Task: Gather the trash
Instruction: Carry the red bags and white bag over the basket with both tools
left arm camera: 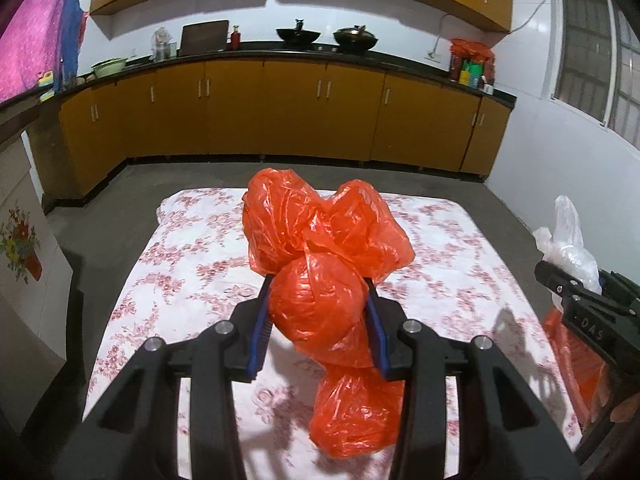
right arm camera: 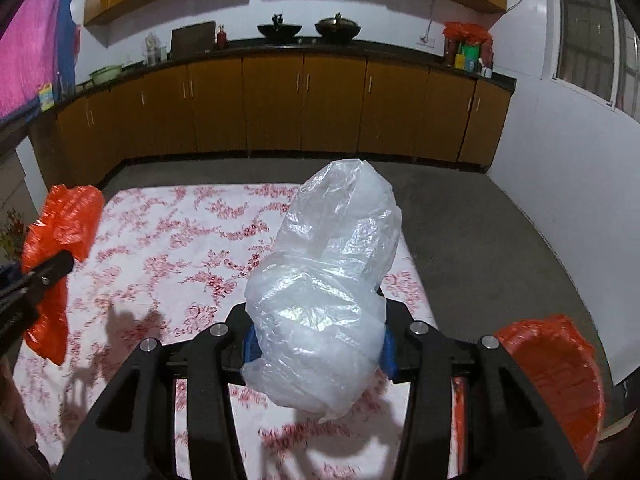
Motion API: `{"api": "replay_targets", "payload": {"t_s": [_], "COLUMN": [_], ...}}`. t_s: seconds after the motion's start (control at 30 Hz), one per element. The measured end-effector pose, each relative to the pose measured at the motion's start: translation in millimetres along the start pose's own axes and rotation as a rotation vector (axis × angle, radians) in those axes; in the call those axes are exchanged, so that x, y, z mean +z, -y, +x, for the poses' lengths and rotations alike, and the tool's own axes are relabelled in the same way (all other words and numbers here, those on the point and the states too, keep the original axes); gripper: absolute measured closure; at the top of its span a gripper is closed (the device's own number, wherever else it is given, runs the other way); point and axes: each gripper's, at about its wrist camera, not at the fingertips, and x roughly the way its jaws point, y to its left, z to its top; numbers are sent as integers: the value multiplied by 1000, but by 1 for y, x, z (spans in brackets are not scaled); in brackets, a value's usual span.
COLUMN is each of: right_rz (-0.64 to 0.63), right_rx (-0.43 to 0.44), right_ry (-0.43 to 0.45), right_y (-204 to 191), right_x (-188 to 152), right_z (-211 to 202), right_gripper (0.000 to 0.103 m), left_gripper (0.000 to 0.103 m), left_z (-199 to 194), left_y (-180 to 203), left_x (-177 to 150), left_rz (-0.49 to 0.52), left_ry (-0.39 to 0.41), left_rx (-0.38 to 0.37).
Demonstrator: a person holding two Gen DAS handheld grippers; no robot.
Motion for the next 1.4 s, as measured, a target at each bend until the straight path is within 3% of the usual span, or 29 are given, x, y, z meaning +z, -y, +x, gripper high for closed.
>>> {"api": "replay_targets", "payload": {"t_s": [0.67, 1.4], "right_rz": [60, 331], "right_rx": [-46, -235], "right_ry": [103, 106], "right_y": [39, 178], "right_x": [-14, -69], "right_z": [-86, -135], "right_gripper": [57, 57], "left_gripper": [62, 62], "left_z": [-61, -75], "left_y": [79, 225], "left_x": [-7, -35], "left_rz": [105, 304], "left_ry": [39, 19], "left_rx": [-143, -349]}}
